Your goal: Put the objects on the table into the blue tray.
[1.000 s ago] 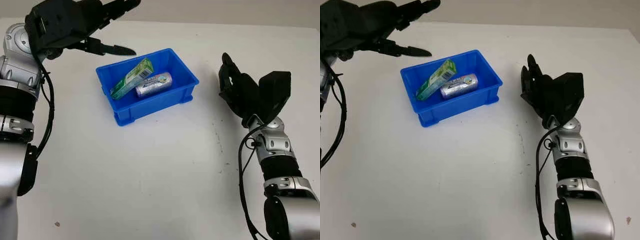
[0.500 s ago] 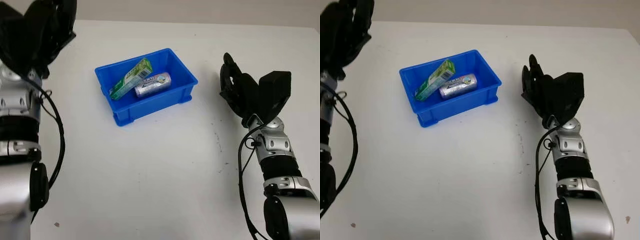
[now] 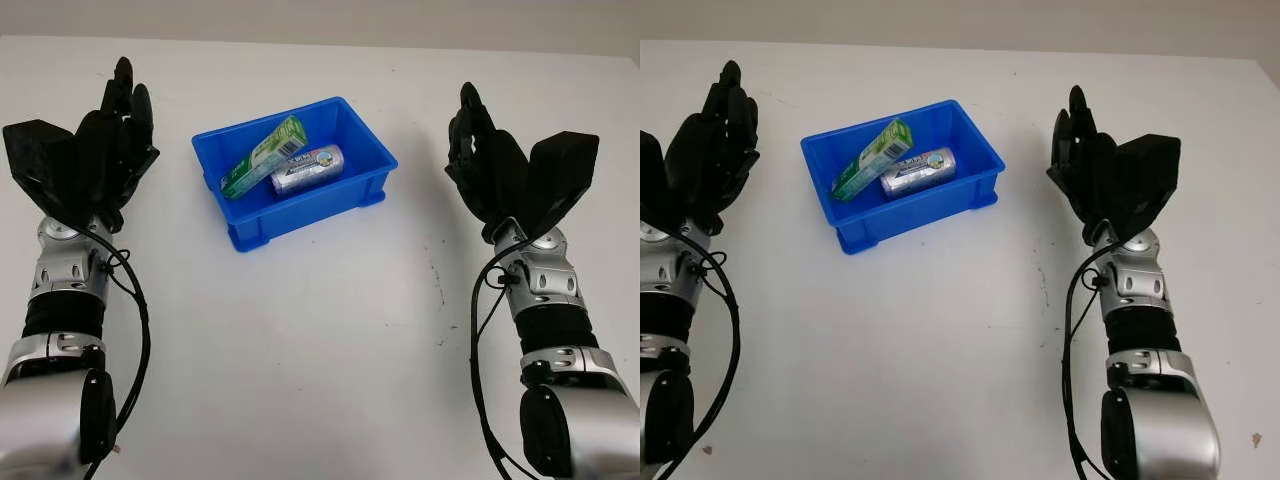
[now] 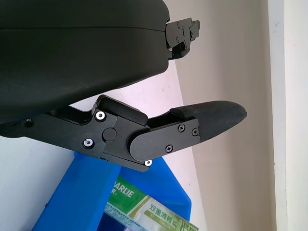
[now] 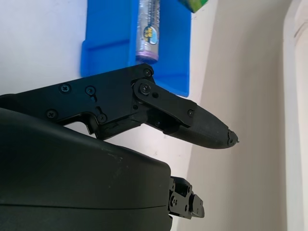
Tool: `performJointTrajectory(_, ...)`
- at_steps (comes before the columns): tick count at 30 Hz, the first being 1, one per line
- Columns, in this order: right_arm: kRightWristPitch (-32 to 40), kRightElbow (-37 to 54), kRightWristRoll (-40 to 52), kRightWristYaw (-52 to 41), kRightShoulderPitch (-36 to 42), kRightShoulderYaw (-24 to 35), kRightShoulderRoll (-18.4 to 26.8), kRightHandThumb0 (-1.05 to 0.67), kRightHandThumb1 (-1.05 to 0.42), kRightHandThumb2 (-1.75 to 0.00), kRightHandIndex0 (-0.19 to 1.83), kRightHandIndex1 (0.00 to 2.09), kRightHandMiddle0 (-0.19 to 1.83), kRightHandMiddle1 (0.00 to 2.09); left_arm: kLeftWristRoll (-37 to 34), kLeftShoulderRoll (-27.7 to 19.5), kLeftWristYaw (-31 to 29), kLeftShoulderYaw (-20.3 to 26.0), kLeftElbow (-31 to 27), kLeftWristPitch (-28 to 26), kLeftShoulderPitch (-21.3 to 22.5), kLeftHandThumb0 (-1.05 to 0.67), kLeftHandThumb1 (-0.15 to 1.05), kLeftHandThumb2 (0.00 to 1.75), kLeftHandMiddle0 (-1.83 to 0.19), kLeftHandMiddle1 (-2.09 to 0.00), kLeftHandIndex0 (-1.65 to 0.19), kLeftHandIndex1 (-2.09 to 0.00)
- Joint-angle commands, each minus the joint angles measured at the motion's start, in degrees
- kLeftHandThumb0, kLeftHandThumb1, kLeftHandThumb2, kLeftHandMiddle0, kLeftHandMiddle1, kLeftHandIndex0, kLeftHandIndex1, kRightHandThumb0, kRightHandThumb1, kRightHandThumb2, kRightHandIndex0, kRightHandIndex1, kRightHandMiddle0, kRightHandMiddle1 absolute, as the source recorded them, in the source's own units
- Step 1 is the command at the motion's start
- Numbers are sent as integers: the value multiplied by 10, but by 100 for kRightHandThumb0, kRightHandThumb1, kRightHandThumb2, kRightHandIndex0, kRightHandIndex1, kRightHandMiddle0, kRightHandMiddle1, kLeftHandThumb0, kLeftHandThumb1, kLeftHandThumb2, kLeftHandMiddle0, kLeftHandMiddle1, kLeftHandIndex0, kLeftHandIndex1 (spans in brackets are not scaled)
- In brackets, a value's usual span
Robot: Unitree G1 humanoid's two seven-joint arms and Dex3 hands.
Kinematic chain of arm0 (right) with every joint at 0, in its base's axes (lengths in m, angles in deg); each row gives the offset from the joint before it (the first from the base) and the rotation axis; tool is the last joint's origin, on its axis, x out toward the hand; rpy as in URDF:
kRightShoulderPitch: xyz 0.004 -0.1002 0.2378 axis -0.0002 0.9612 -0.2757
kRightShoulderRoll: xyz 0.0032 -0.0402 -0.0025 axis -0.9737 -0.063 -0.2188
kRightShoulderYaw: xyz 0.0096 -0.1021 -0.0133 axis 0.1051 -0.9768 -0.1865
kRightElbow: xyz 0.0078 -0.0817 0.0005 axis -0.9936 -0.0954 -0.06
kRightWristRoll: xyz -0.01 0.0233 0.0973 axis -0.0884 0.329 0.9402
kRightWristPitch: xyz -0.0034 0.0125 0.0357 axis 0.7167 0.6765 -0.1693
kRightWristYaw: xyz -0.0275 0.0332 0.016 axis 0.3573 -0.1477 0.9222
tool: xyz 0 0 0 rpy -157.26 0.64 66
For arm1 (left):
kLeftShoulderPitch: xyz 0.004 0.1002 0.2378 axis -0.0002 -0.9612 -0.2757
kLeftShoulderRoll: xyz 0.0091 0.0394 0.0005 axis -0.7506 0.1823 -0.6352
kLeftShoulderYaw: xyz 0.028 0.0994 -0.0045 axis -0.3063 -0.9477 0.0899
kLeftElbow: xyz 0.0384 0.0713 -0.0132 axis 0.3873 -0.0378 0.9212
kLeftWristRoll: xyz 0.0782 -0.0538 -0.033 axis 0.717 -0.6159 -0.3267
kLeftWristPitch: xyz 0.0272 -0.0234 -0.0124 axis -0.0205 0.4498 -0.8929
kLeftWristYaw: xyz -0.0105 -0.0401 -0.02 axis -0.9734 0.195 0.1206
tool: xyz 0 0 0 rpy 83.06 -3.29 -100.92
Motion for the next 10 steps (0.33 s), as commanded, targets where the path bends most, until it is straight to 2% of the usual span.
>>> performJointTrajectory(1,-10,4,4,2,-8,5,-4,-79,-105,-88,-19,0,-19,0,2,1,-3,-2,9,9,-3,-83,105,69,19,0,19,0)
performJointTrajectory(10,-9,4,7,-9,-5,6,-4,-79,-105,-87,-19,0,-19,0,-2,6,1,0,8,6,-4,-84,105,68,19,0,19,0)
